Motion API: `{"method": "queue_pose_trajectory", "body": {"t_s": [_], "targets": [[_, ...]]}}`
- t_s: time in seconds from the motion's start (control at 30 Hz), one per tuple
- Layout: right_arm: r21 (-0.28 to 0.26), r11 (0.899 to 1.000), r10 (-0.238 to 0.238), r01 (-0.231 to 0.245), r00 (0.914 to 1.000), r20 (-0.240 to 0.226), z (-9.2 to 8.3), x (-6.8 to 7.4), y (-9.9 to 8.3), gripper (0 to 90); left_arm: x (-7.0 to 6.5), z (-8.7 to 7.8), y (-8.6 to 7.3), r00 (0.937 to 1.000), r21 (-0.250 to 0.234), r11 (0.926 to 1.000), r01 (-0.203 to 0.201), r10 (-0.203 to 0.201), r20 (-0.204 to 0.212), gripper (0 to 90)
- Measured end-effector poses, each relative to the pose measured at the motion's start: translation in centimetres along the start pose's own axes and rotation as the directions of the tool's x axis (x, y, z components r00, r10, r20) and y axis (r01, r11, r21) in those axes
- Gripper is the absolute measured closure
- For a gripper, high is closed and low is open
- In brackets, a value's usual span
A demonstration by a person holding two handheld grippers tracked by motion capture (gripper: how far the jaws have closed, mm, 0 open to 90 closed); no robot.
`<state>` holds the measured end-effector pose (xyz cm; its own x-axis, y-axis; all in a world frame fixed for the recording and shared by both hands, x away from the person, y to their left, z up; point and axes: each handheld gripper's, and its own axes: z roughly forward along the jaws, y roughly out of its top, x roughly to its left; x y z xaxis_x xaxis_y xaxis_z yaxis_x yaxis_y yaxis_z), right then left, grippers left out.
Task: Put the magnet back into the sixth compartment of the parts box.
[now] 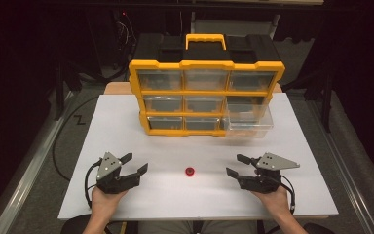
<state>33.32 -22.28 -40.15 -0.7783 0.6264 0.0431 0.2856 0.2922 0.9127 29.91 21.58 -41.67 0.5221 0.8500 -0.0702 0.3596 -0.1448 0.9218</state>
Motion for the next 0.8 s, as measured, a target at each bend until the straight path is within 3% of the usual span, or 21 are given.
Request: {"method": "queue_pose_trajectory", "body": {"t_s": [0.8], "targets": [[0.043, 0.999, -0.017, 0.019, 0.9987, -0.048, 3.4, 1.4, 1.5, 41.0, 0.1, 0.0, 0.0, 1.0, -0.003, 1.0, 0.0, 0.0, -0.003, 30.6]]}}
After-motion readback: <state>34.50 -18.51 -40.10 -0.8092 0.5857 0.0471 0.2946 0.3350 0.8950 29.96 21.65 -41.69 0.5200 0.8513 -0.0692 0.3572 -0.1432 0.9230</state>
